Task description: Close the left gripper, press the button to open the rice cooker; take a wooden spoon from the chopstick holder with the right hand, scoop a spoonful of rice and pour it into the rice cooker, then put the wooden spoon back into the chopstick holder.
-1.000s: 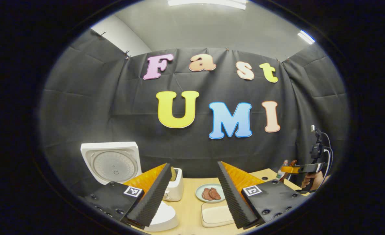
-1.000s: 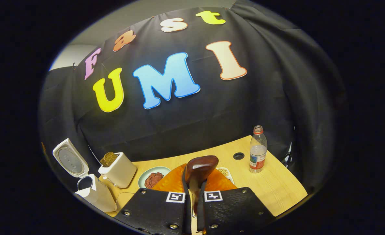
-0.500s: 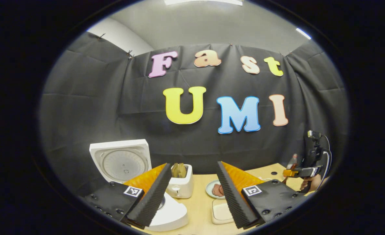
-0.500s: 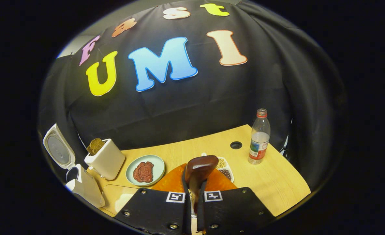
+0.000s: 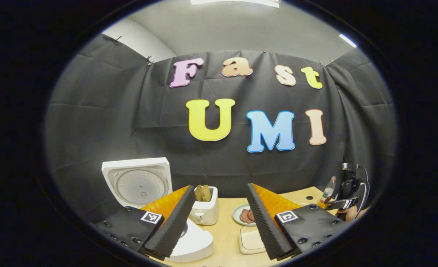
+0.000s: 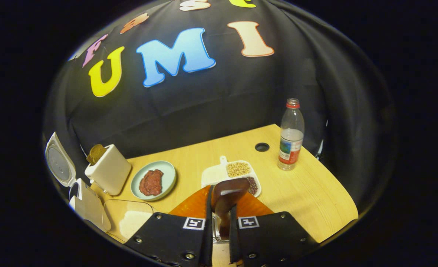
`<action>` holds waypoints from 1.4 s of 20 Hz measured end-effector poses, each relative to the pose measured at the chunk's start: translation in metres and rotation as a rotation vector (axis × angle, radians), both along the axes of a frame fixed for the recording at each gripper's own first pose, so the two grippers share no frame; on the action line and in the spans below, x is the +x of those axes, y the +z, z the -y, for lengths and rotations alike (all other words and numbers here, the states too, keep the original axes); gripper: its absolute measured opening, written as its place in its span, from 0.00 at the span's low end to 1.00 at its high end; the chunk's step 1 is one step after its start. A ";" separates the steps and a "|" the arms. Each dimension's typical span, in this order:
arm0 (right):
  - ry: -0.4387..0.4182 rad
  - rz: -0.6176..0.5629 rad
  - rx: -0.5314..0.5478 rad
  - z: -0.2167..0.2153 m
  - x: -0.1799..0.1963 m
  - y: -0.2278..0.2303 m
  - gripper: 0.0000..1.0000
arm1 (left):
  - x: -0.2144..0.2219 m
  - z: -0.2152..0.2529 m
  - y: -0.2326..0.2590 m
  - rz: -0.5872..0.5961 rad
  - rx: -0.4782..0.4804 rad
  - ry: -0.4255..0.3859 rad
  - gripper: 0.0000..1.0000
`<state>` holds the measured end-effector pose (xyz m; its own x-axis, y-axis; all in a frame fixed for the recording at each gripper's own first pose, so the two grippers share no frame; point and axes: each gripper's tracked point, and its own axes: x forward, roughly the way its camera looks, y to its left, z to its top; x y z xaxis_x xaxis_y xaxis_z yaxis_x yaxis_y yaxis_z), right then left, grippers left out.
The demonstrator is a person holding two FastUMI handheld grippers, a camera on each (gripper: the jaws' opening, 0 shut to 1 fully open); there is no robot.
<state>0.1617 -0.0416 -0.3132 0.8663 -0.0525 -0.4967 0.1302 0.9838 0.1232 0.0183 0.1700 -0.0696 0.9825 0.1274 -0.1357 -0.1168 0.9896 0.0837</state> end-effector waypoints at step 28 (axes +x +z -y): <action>0.064 0.389 -0.084 -0.043 -0.105 0.219 0.98 | 0.052 -0.129 0.047 0.047 -0.018 0.140 0.98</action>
